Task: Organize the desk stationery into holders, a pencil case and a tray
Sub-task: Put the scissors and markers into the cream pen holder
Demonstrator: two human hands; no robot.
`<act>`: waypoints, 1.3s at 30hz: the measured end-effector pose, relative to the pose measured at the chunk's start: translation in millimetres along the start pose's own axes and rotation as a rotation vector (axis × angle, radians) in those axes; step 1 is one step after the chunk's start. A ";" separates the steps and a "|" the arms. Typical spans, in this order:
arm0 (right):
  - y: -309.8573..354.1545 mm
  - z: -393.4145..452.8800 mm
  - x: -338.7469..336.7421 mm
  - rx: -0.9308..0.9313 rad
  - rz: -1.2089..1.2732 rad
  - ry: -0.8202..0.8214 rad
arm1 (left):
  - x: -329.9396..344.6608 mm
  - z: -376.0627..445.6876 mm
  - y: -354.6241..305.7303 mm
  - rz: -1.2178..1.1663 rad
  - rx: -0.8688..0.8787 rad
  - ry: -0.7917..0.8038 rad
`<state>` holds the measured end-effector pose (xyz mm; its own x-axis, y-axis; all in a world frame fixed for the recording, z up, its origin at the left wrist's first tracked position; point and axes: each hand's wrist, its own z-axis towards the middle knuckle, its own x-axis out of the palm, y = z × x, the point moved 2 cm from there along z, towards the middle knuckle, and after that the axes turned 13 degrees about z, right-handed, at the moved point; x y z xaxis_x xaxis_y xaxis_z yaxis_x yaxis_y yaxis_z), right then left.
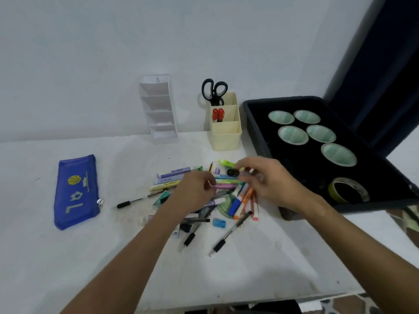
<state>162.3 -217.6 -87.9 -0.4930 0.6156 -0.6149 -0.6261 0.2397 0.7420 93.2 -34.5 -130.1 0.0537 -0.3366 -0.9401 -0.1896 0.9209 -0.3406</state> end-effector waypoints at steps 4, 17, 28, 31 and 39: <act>-13.8 6.1 -32.4 0.087 0.115 -0.277 | 18.8 9.1 -35.8 0.009 0.139 0.065; -34.1 13.8 -36.5 0.116 0.234 -0.388 | 34.5 14.0 -50.0 0.222 0.136 0.183; -27.6 78.1 -67.8 0.131 0.392 -0.530 | -119.4 79.9 -44.0 -0.029 -0.002 -0.257; -26.5 104.8 -71.3 0.130 0.275 -0.555 | -138.7 112.4 -47.2 -0.025 0.010 -0.378; -47.7 157.0 -69.2 0.151 0.151 -0.587 | -123.9 180.8 -55.1 0.135 0.067 -0.369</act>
<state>321.2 -153.7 -38.7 -0.1278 0.9507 -0.2825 -0.4616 0.1951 0.8654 274.2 -8.0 2.5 0.3840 -0.1295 -0.9142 -0.1558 0.9668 -0.2024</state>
